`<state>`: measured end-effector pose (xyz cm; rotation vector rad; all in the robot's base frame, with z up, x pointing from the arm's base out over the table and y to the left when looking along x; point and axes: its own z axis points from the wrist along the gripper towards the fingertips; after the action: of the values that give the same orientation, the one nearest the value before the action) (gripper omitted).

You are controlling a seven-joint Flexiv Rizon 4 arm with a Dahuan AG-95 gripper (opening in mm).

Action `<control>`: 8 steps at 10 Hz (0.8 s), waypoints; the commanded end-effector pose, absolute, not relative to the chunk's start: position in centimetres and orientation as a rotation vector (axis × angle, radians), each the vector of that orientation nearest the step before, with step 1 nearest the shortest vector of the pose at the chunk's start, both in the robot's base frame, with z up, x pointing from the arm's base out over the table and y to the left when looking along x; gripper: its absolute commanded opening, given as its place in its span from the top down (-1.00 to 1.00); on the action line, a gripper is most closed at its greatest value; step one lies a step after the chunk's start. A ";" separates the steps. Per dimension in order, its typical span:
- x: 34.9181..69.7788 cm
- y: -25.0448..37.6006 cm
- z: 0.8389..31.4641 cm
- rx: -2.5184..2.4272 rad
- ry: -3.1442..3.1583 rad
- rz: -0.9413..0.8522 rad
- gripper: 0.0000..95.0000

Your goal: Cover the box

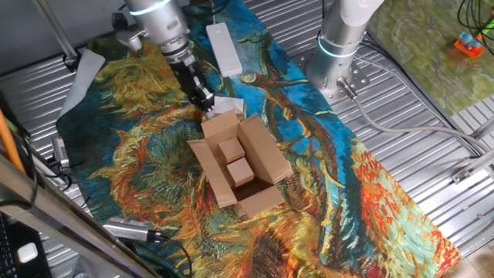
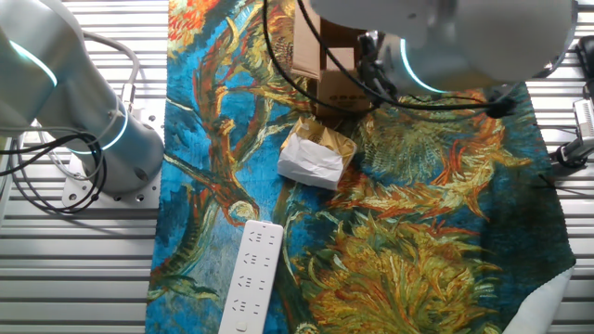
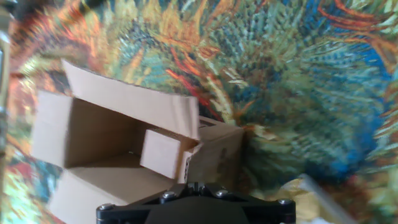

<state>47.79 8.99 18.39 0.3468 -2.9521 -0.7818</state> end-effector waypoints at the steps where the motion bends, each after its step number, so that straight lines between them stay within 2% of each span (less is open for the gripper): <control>1: 48.4 11.2 17.9 0.326 -2.972 -0.781 1.00; 5: 50.6 14.2 15.2 0.359 -3.008 -0.769 1.00; 8: 50.3 14.8 14.6 0.387 -3.012 -0.739 1.00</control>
<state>50.34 14.92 14.44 0.3882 -3.0123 -0.7366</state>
